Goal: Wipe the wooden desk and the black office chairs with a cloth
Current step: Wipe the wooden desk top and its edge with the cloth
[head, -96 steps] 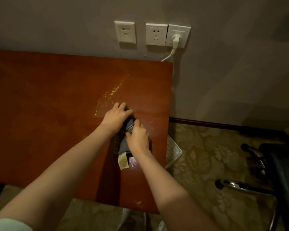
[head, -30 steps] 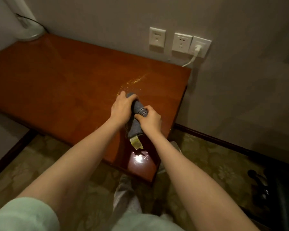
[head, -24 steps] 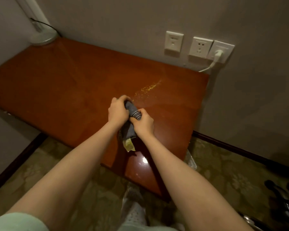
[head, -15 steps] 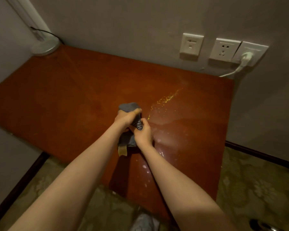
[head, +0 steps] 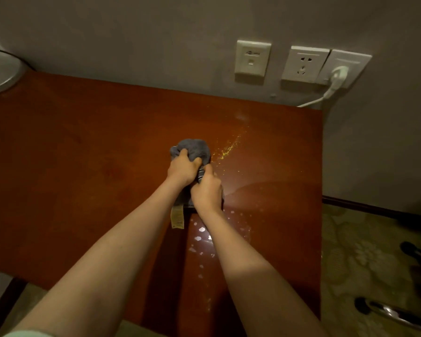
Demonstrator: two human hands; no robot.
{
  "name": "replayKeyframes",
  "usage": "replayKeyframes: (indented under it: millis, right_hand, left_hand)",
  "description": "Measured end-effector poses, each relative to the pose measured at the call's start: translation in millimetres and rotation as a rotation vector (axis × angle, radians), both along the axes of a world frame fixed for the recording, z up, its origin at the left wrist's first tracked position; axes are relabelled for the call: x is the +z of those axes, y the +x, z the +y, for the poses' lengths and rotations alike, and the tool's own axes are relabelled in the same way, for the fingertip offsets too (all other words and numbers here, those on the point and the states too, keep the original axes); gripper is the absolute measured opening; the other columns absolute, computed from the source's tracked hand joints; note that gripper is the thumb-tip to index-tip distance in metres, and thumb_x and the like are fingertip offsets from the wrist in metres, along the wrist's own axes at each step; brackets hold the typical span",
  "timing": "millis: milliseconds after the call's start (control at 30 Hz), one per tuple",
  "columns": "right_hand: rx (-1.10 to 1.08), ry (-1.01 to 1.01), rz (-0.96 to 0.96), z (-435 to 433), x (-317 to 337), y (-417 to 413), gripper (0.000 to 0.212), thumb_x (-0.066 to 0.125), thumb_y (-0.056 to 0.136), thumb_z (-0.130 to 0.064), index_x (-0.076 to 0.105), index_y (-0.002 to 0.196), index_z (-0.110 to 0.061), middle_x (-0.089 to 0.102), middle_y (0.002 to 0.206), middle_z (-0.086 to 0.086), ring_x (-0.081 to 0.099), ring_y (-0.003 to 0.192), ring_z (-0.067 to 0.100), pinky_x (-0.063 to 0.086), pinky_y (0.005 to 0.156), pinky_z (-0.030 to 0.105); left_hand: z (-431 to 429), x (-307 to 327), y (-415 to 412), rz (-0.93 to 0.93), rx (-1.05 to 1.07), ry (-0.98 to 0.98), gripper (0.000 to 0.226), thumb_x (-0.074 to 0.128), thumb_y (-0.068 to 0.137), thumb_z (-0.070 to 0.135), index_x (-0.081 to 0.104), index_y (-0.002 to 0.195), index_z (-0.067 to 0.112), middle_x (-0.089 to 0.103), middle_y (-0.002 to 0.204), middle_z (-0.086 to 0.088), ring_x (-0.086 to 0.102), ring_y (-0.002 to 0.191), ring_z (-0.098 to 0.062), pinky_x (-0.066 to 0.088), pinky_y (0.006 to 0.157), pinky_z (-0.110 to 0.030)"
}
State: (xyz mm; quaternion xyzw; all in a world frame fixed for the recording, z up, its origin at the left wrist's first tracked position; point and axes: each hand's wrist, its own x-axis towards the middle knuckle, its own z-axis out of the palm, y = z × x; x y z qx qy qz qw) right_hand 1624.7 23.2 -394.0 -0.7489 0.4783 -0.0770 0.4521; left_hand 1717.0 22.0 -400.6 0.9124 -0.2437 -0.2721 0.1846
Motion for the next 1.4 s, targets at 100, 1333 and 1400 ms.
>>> replayKeyframes:
  millis: [100, 1333, 1400]
  right_hand:
    - [-0.052, -0.007, 0.012, -12.9, -0.6, -17.1, 0.045, 0.049, 0.089, -0.002, 0.041, 0.132, -0.009, 0.054, 0.121, 0.017, 0.054, 0.108, 0.037, 0.044, 0.084, 0.041]
    - [-0.605, 0.079, -0.076, -107.6, 18.4, -244.7, 0.024, 0.041, 0.091, 0.000, 0.059, 0.106, -0.006, 0.063, 0.099, 0.017, 0.058, 0.089, 0.031, 0.035, 0.063, 0.029]
    - [-0.551, 0.069, -0.092, -109.3, 28.6, -228.9, 0.023, 0.042, 0.091, 0.000, 0.058, 0.106, -0.005, 0.063, 0.099, 0.017, 0.054, 0.083, 0.028, 0.031, 0.061, 0.027]
  left_hand:
    - [-17.0, 0.0, -18.7, 0.009, -0.050, -0.001, 0.057, 0.043, 0.096, 0.033, 0.026, 0.144, 0.007, 0.049, 0.131, -0.023, 0.055, 0.104, -0.038, 0.038, 0.068, -0.033]
    - [-136.9, 33.7, -264.0, -0.113, -0.521, -0.090, 0.038, 0.049, 0.094, 0.024, 0.040, 0.126, 0.005, 0.047, 0.128, -0.021, 0.055, 0.104, -0.039, 0.042, 0.069, -0.038]
    - [-136.9, 44.7, -243.4, -0.122, -0.478, -0.108, 0.039, 0.050, 0.093, 0.025, 0.040, 0.127, 0.006, 0.047, 0.128, -0.019, 0.055, 0.103, -0.038, 0.041, 0.068, -0.036]
